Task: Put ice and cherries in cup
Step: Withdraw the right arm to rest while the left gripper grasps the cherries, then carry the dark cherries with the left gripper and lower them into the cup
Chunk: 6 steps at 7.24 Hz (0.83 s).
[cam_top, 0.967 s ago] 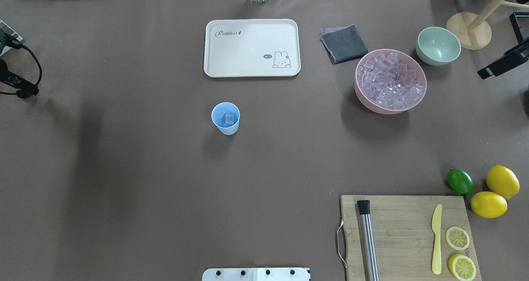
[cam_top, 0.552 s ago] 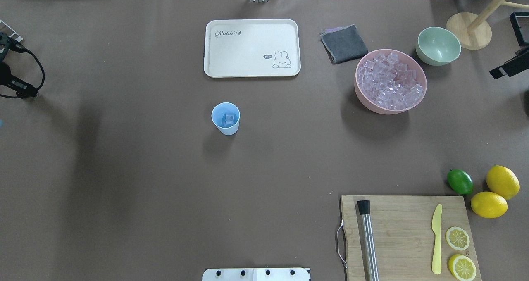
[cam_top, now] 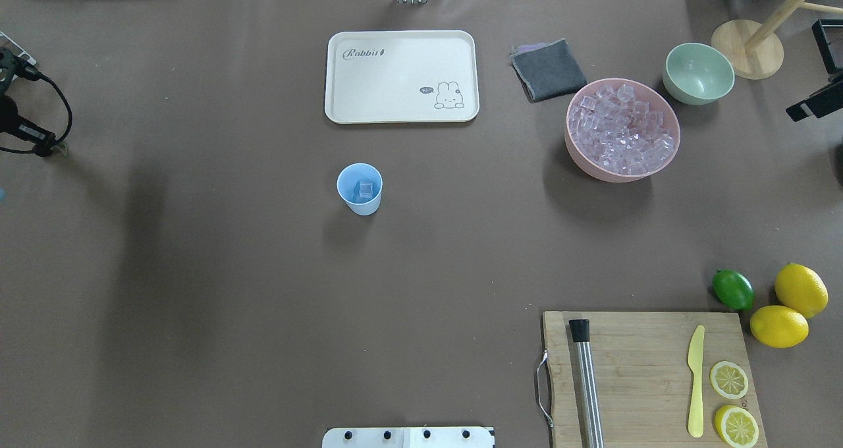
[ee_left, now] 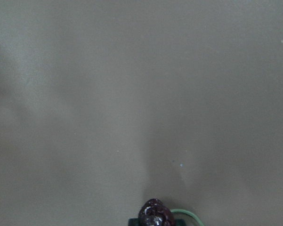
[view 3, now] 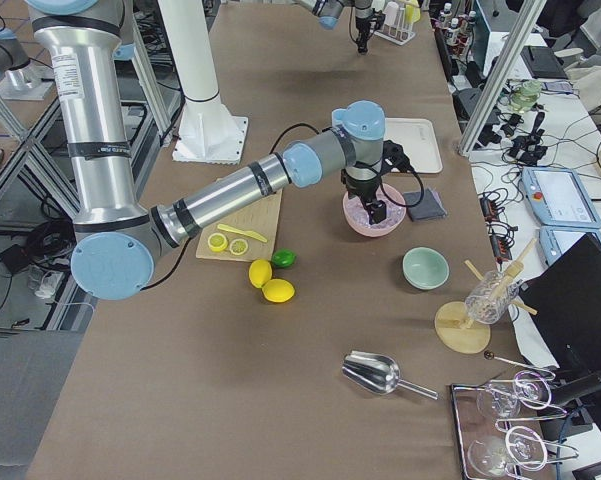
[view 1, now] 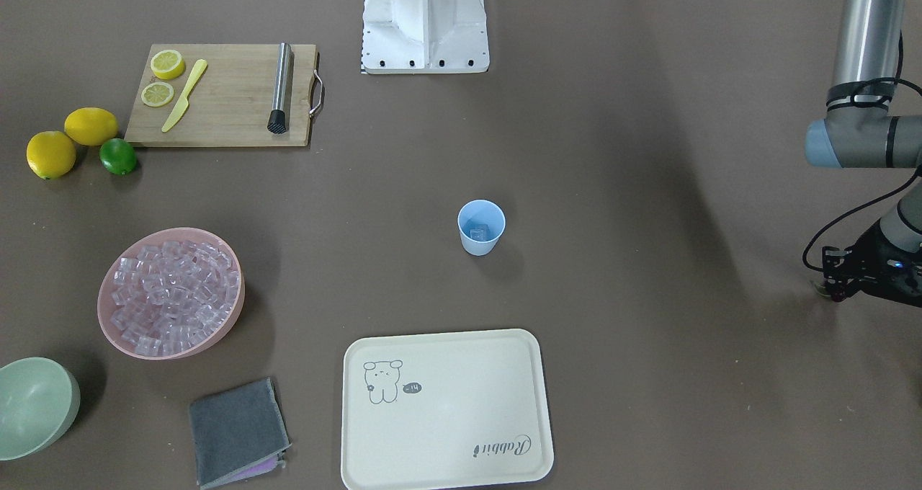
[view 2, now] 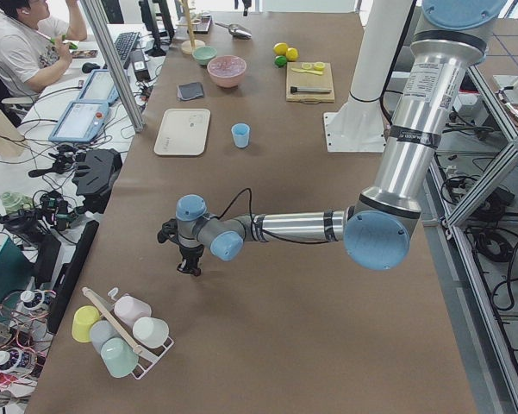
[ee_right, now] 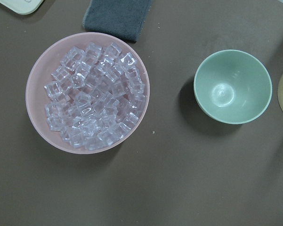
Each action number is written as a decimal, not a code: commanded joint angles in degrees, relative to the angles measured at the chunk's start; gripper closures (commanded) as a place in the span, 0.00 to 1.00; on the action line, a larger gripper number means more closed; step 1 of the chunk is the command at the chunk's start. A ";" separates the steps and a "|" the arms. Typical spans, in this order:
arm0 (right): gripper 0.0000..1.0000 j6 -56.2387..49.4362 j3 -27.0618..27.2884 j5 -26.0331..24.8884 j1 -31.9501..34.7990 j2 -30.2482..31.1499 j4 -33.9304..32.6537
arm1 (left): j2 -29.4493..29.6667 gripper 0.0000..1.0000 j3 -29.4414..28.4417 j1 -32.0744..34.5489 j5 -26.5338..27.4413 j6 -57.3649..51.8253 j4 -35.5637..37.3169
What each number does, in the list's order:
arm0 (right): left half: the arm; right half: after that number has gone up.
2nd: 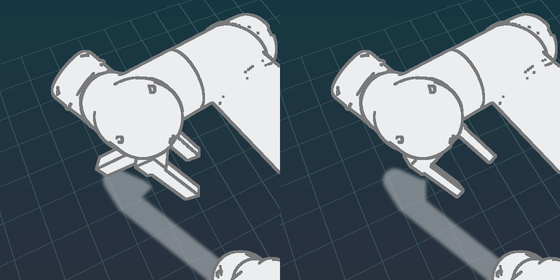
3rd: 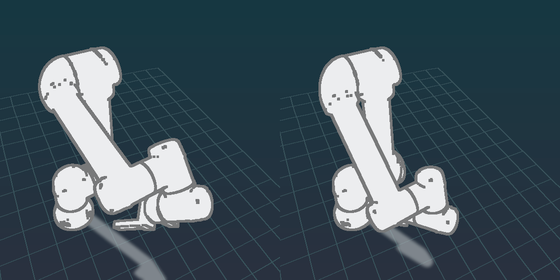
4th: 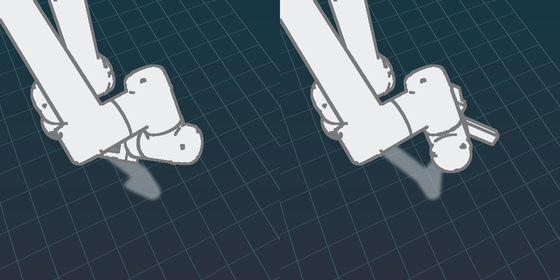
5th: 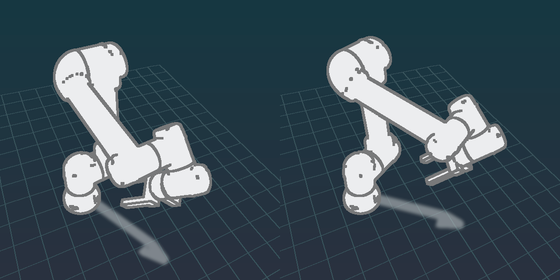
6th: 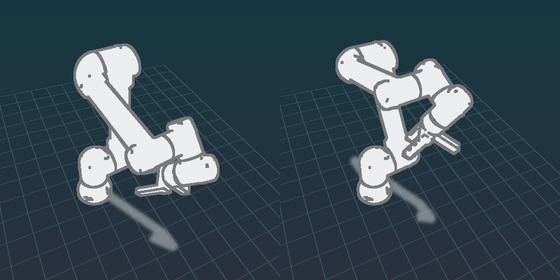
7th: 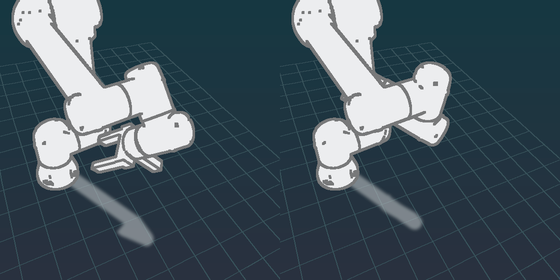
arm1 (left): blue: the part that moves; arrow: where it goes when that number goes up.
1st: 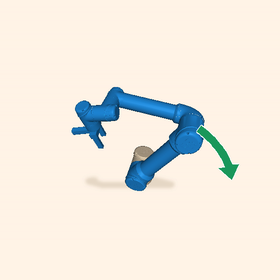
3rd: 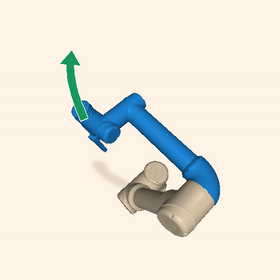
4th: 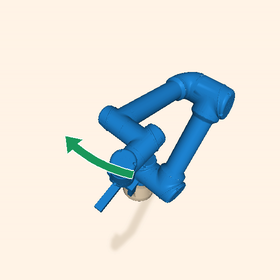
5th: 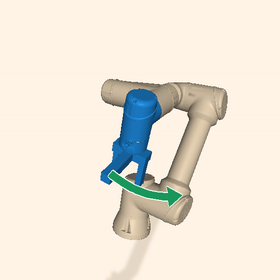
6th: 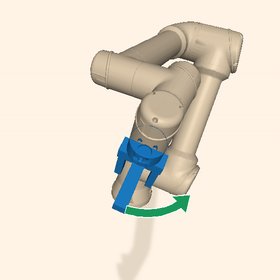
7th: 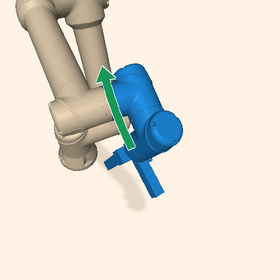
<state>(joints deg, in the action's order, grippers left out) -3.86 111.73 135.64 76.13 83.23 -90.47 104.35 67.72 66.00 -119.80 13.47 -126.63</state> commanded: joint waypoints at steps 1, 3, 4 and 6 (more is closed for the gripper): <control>0.02 0.00 0.50 0.51 0.42 0.18 0.03 | -0.63 1.00 6.15 0.62 -0.52 6.79 -0.03; 0.02 0.00 0.24 0.51 0.33 0.18 0.03 | 0.24 1.00 15.63 0.54 -4.88 20.58 3.38; 0.02 0.00 0.07 0.59 0.33 0.18 -0.06 | 0.42 1.00 21.16 0.45 -6.22 27.42 4.10; 0.02 0.00 -0.11 0.60 0.42 0.88 -0.15 | 8.36 1.00 26.66 -4.52 -6.86 45.43 4.20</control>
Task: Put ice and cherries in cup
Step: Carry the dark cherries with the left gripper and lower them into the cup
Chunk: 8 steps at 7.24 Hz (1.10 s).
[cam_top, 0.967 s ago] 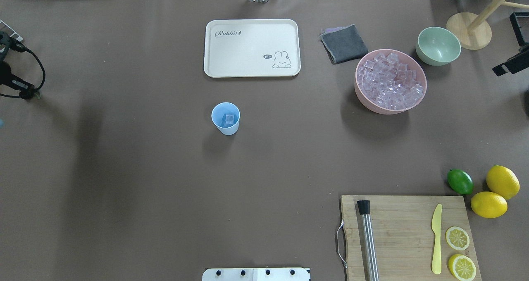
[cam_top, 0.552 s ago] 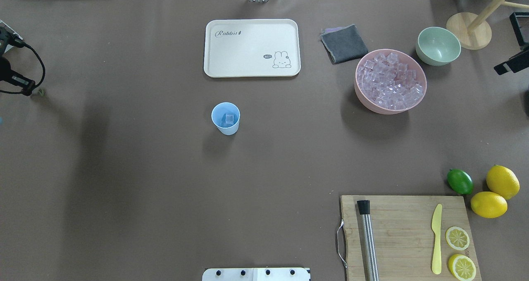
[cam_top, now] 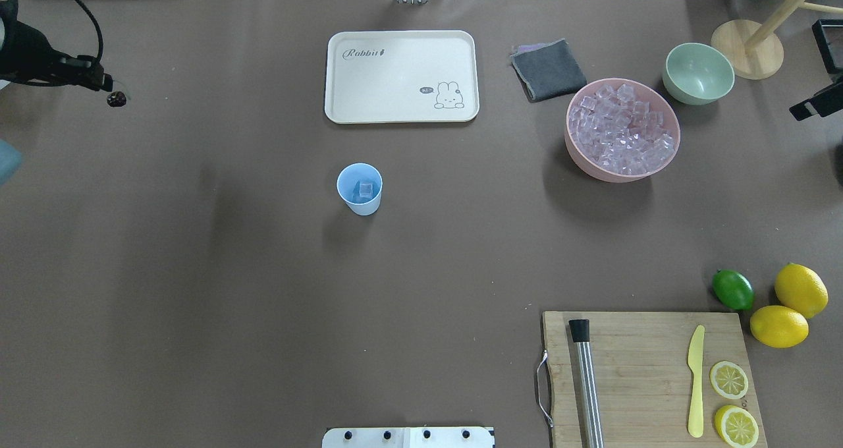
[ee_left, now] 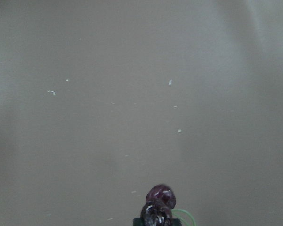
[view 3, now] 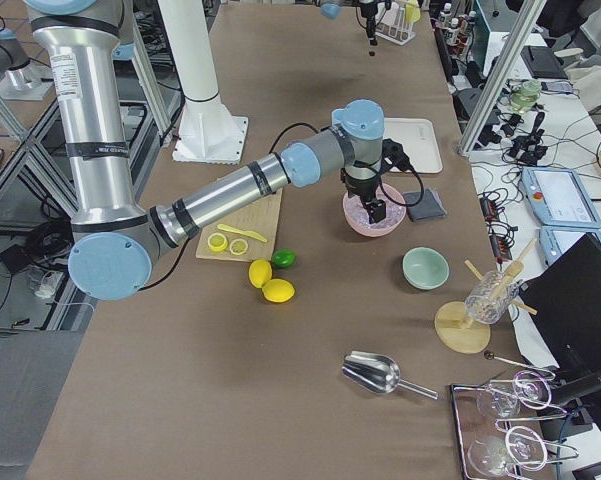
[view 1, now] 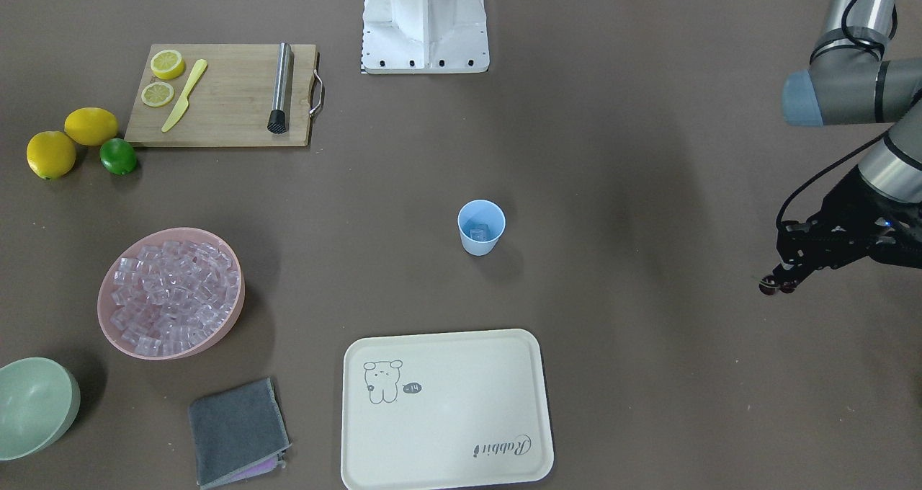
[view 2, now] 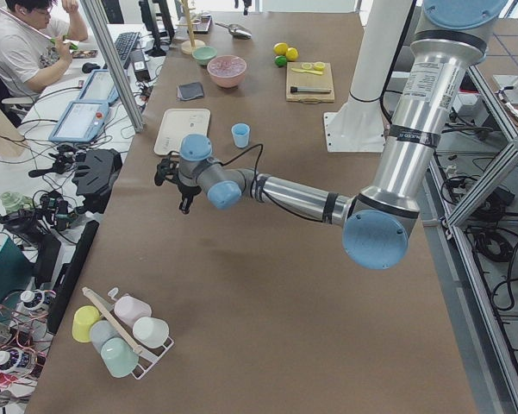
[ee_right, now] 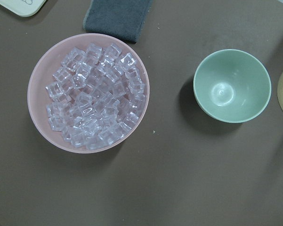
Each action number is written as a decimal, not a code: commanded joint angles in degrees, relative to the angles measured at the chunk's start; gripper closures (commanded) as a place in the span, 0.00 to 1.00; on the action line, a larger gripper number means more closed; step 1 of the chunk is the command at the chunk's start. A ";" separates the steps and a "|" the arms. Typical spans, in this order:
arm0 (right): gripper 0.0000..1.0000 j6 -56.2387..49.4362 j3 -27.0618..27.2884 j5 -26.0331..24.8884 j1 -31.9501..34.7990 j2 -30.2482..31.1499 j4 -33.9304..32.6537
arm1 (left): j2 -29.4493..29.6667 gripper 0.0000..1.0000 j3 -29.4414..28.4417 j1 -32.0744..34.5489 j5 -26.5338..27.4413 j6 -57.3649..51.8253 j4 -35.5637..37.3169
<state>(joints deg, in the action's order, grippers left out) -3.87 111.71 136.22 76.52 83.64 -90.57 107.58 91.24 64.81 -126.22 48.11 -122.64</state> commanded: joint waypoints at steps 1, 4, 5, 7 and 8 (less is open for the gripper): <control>0.02 0.09 -0.17 0.19 0.12 0.99 -0.04 | 9.28 1.00 3.16 -10.25 2.70 13.83 0.21; 0.02 0.26 -0.52 0.28 0.91 2.49 -0.04 | 23.68 1.00 2.98 -25.40 13.26 26.22 7.10; 0.02 0.35 -0.61 0.28 1.17 2.57 -0.13 | 25.04 1.00 3.07 -27.52 15.54 27.29 7.59; 0.02 0.35 -0.96 0.19 1.61 2.66 -0.04 | 23.57 1.00 3.34 -28.25 15.56 26.69 7.77; 0.02 0.35 -1.05 -0.07 1.61 2.32 -0.04 | 20.69 1.00 3.33 -27.72 15.74 25.91 7.68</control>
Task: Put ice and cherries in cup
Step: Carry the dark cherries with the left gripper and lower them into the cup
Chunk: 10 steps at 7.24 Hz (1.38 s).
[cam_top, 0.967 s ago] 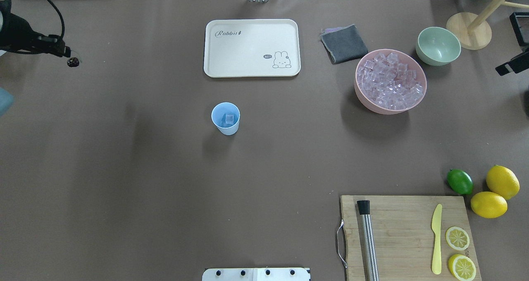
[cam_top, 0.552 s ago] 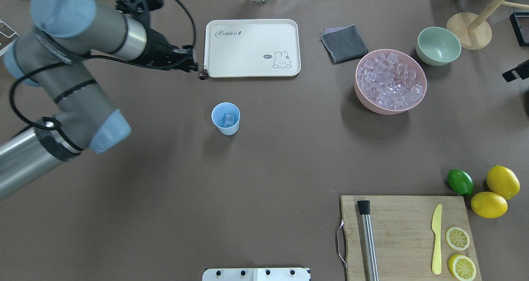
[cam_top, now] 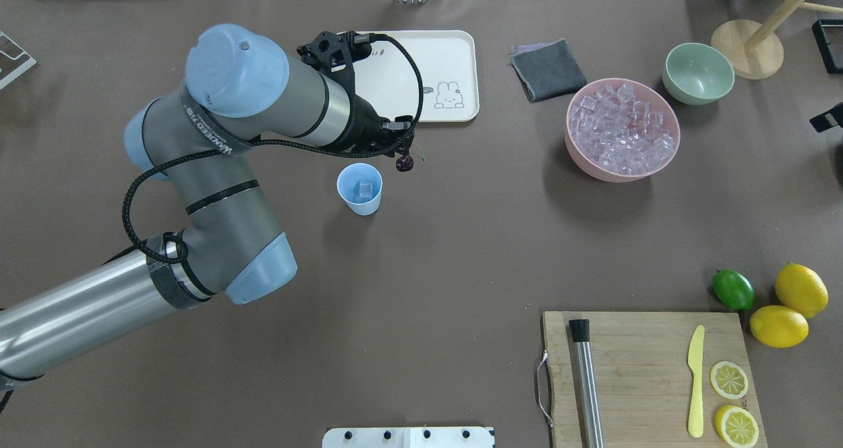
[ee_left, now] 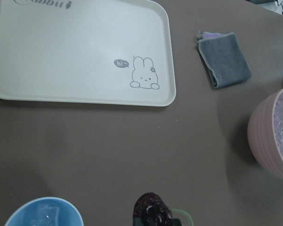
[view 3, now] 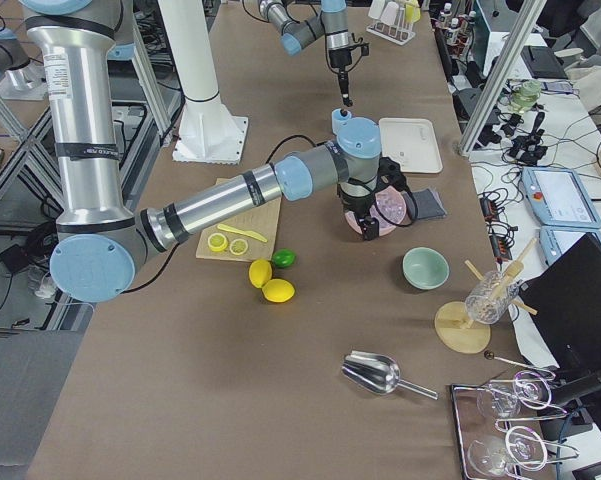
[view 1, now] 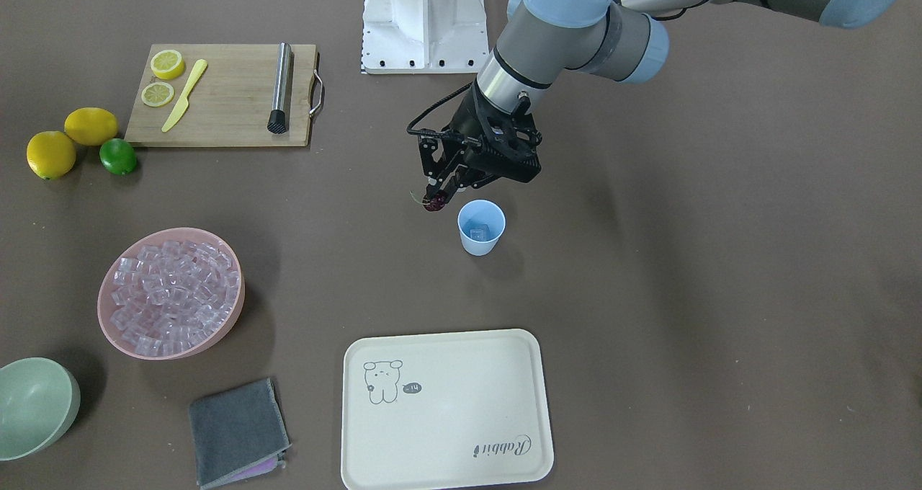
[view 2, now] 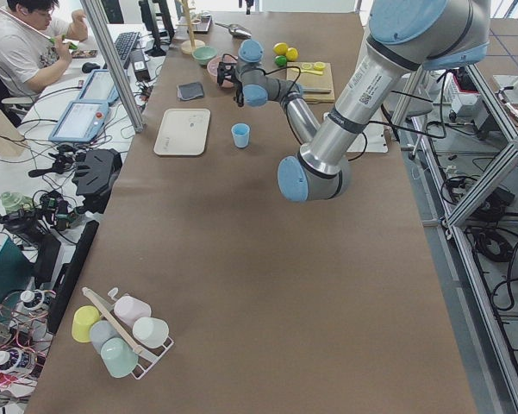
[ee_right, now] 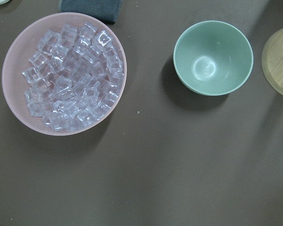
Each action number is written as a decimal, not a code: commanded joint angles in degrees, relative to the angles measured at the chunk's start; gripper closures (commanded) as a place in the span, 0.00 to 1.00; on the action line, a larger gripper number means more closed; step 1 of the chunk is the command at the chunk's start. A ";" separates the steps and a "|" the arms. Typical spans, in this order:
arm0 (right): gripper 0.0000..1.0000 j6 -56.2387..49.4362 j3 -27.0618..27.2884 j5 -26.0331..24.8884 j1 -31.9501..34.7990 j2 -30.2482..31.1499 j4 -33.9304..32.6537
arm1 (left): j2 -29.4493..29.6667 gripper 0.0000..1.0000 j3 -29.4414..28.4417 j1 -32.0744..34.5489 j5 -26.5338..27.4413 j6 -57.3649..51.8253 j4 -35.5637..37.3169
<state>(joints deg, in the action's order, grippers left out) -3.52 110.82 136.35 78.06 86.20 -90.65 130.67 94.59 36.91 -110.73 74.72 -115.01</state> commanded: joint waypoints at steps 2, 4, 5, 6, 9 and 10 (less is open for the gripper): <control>0.02 0.27 -0.17 -0.56 0.08 -0.51 0.12 | -5.86 1.00 0.15 0.71 1.82 -4.83 0.05; 0.02 0.27 -1.22 -0.56 -0.01 -0.95 0.38 | -6.13 1.00 0.16 1.58 1.57 -4.93 0.14; 0.02 0.27 -1.66 -0.56 -0.01 -1.91 0.38 | -6.83 1.00 0.33 1.41 1.83 -4.76 0.05; 0.02 0.27 -1.75 -0.56 -0.01 -1.92 0.38 | -7.62 1.00 0.77 1.06 2.00 -4.49 0.05; 0.02 0.36 -1.57 -0.47 -0.01 -1.83 0.47 | -7.45 0.70 0.86 0.01 3.14 -4.32 0.05; 0.02 0.36 -1.66 -0.65 -0.01 -1.83 0.56 | -7.45 0.42 0.94 -0.17 3.84 -4.32 -0.04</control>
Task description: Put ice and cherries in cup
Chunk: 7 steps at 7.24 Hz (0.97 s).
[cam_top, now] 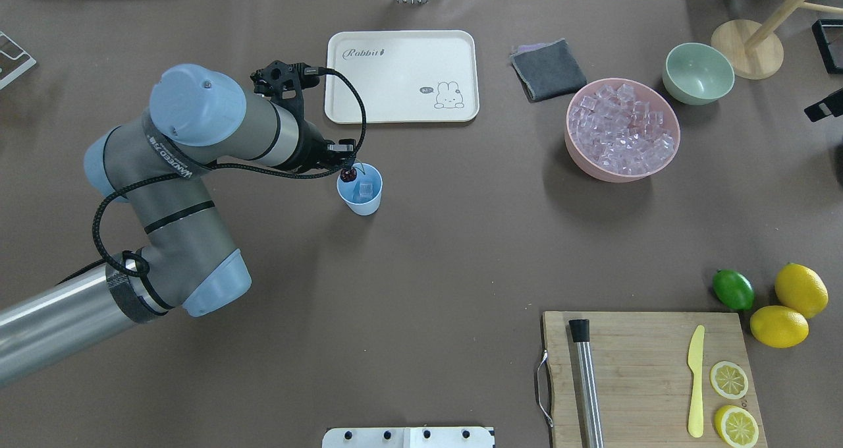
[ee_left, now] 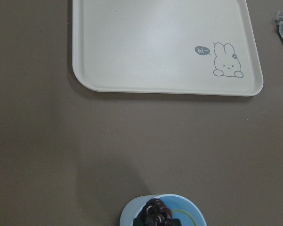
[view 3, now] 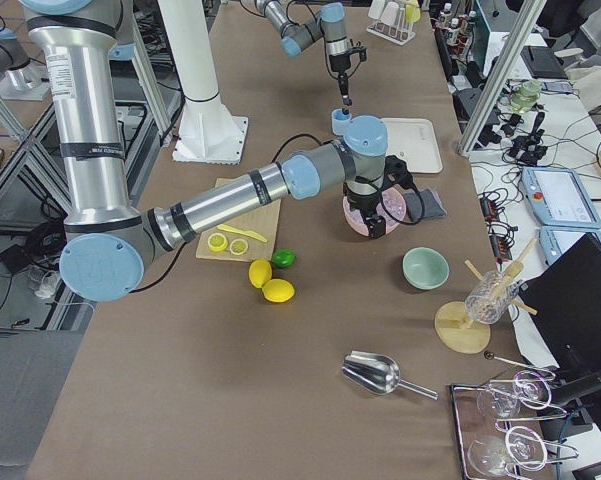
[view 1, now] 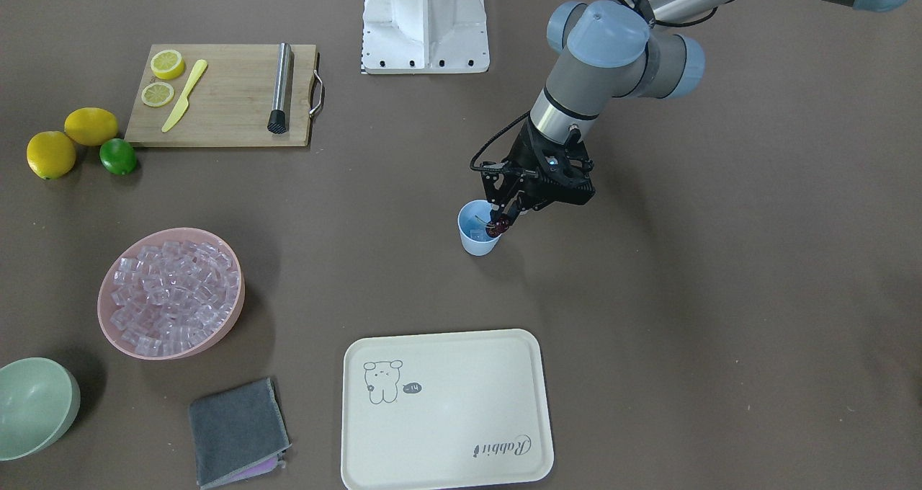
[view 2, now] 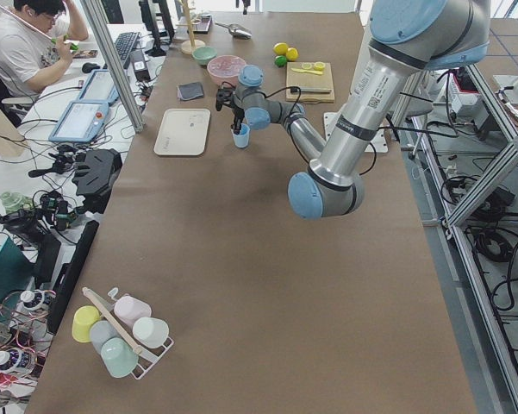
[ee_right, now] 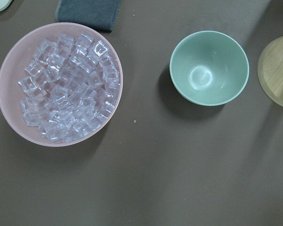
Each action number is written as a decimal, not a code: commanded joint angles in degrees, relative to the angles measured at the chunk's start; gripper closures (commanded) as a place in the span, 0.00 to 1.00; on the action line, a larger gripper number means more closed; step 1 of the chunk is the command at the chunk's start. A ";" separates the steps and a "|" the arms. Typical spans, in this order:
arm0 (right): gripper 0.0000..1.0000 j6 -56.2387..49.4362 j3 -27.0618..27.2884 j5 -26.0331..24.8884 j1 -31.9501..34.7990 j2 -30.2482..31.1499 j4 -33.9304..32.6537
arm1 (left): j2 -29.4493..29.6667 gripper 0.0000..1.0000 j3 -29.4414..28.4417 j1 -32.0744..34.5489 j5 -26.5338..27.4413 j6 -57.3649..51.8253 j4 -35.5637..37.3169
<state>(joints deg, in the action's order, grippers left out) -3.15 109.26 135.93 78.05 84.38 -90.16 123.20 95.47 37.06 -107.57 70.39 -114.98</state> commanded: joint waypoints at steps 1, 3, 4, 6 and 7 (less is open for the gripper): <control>0.02 -0.02 -0.19 -0.23 0.00 0.00 0.07 | 0.28 0.02 0.15 -1.46 2.61 0.10 -0.07; 0.02 -0.02 -0.71 -0.23 0.00 -0.09 0.07 | -0.07 0.02 0.59 -2.52 5.01 0.10 0.02; 0.02 -0.02 -0.72 0.21 -0.09 -0.09 0.07 | -2.42 0.02 1.47 -1.74 4.83 -0.51 0.02; 0.02 -0.63 -1.59 0.03 0.00 0.00 0.07 | -10.14 0.02 2.88 7.62 -2.23 -11.23 -0.07; 0.02 -0.81 -2.38 0.47 0.35 0.09 0.07 | -13.57 0.02 2.18 13.94 -5.94 -20.46 0.02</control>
<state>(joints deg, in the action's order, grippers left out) -3.64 107.75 136.06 78.11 84.35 -90.09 113.95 97.98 44.07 -108.83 59.97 -115.00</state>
